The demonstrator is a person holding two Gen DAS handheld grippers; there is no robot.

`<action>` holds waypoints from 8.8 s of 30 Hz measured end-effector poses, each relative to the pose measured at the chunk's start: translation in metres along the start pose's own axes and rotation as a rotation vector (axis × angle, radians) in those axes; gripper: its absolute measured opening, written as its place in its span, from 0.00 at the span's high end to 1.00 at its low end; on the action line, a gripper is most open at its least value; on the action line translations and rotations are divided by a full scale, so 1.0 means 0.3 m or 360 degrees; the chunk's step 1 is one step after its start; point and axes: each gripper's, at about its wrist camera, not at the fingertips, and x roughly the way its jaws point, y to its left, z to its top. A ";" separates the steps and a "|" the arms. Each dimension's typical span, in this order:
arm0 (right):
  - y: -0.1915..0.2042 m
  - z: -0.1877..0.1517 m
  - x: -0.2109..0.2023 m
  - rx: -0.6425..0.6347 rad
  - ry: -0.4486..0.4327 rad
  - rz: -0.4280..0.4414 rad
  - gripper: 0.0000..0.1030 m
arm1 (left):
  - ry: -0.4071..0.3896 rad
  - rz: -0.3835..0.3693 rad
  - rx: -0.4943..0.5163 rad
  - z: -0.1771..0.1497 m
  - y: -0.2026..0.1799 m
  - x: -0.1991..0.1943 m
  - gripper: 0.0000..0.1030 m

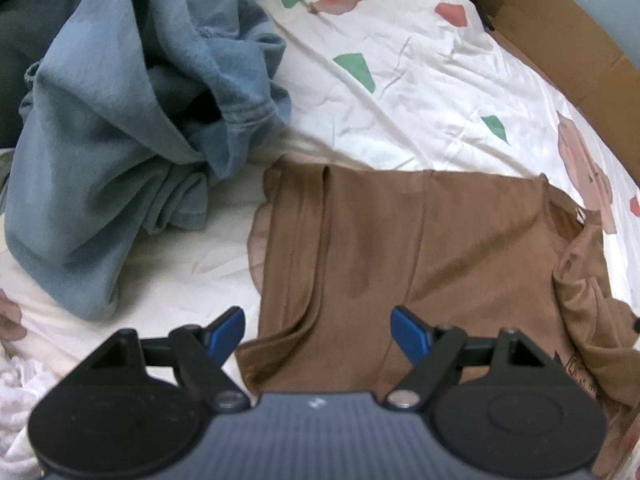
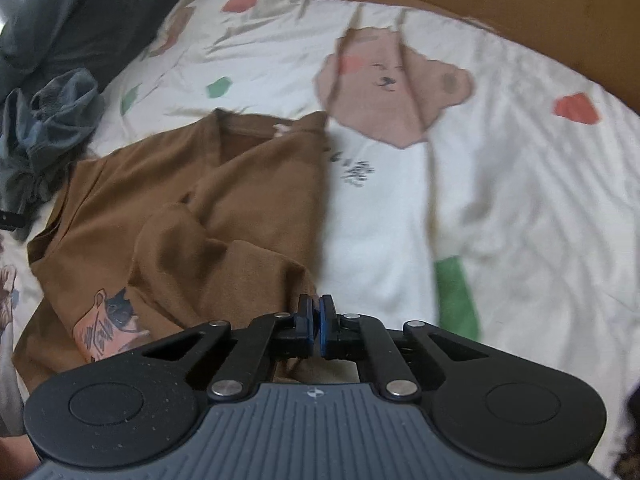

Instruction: Fold clothes

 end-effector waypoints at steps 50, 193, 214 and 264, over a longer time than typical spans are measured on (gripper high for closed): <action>-0.629 -0.248 -0.521 0.0565 0.0002 -0.1078 0.99 | -0.0201 0.0024 0.0337 0.262 -0.245 0.124 0.21; -0.372 0.029 0.142 -0.0077 0.0117 -0.0603 0.93 | 0.0133 -0.0170 0.1491 0.325 -0.556 0.389 0.67; -0.382 0.030 0.141 -0.0078 0.0125 -0.0587 0.93 | 0.0194 -0.0157 0.1351 0.298 -0.474 0.408 0.90; -0.207 0.455 -0.460 -0.0216 -0.0373 -0.1082 0.98 | -0.0802 0.0283 0.0990 0.643 -0.550 -0.137 0.95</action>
